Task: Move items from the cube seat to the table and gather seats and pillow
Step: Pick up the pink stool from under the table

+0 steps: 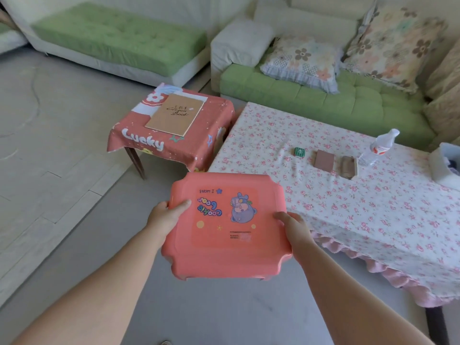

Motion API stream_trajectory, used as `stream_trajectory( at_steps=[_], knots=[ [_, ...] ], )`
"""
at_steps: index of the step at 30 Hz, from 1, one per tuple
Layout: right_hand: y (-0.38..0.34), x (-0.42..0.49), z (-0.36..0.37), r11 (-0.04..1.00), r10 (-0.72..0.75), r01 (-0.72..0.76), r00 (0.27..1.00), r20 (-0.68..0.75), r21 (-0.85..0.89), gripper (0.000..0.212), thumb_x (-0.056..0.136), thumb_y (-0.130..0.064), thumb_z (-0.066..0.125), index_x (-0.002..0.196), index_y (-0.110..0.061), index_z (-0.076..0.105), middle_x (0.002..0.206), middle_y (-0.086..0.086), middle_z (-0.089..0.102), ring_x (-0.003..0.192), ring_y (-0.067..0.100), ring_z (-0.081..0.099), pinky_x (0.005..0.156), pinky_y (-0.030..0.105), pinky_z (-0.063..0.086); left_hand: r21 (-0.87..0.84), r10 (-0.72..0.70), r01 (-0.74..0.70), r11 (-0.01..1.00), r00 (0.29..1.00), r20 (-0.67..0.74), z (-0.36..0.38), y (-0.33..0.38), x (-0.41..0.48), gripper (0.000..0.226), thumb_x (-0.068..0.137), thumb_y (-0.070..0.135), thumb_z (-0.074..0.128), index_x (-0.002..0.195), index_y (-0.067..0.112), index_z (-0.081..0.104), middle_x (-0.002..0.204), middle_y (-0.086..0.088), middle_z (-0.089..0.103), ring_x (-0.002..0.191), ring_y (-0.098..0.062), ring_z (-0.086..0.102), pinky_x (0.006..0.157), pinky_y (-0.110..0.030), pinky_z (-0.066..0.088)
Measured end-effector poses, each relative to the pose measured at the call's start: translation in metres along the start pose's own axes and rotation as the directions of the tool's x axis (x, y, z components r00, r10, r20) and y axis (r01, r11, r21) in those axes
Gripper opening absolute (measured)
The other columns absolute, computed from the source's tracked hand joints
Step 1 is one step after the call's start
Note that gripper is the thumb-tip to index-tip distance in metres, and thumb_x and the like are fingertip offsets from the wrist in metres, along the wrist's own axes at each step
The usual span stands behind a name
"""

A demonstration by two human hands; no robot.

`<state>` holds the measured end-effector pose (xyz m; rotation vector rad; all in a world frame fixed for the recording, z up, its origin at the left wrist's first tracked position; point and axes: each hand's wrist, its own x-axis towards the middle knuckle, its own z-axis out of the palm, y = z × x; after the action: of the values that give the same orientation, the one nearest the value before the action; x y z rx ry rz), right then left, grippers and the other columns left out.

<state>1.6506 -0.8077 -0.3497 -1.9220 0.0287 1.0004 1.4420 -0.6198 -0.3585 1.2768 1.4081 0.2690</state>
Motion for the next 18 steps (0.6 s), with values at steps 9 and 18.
stream_trajectory(
  at_steps=[9, 18],
  knots=[
    [-0.031, -0.046, 0.183, 0.999, -0.035, 0.035, 0.999, 0.028, -0.008, 0.048, 0.08, -0.025, 0.062, 0.125, -0.012, 0.055, 0.112, 0.012, 0.062, 0.099, 0.031, 0.06, 0.093, 0.044, 0.05, -0.02, 0.027, -0.028, 0.999, 0.998, -0.061, -0.178, -0.006, 0.051, 0.037, 0.083, 0.038, 0.068, 0.1, 0.006, 0.062, 0.098, -0.015, 0.067, 0.087, -0.032, 0.064, 0.078, -0.039, 0.052],
    [-0.076, -0.039, 0.315, 0.996, -0.068, 0.072, 0.994, 0.087, -0.046, 0.053, 0.072, -0.03, 0.064, 0.121, -0.012, 0.058, 0.111, 0.011, 0.064, 0.099, 0.031, 0.061, 0.092, 0.045, 0.051, -0.061, 0.011, -0.019, 0.998, 0.991, -0.133, -0.289, -0.008, 0.113, 0.049, 0.081, 0.042, 0.068, 0.11, 0.004, 0.062, 0.103, -0.015, 0.068, 0.093, -0.034, 0.065, 0.082, -0.042, 0.053]
  ],
)
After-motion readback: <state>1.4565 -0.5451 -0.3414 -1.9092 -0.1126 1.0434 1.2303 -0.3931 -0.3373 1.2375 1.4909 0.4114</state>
